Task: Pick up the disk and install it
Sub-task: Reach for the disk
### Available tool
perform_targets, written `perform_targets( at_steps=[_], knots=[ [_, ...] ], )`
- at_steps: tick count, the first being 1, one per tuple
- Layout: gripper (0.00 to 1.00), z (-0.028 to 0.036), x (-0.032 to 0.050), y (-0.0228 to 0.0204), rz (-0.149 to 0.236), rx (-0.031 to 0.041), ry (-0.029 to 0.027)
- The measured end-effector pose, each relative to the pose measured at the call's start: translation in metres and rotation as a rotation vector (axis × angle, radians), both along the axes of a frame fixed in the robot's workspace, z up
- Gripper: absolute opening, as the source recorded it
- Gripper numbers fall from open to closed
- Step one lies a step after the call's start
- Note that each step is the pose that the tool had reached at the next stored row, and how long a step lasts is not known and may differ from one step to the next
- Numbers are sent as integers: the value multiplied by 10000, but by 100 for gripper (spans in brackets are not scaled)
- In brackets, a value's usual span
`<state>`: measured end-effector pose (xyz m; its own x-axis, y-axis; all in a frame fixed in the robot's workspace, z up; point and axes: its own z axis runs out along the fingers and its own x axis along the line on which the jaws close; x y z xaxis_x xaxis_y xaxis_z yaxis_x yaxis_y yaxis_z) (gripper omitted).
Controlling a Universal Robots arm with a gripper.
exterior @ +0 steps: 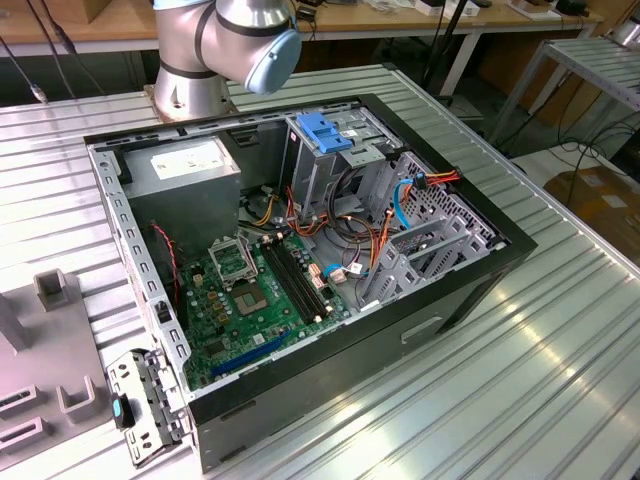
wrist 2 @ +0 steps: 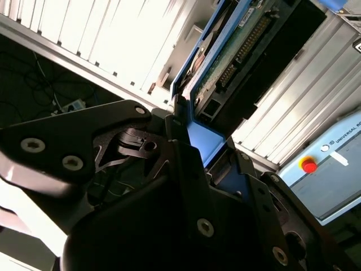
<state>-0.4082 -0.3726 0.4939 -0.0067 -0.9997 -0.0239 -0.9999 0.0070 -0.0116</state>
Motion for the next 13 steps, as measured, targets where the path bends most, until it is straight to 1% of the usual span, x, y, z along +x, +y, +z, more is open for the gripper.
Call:
perform_targets(
  at_steps=[2, 4, 13],
  knots=[
    [37, 0, 27, 0, 0, 1, 0],
    [37, 0, 73, 0, 0, 0, 0],
    [37, 0, 188, 0, 1, 0, 1]
  ],
)
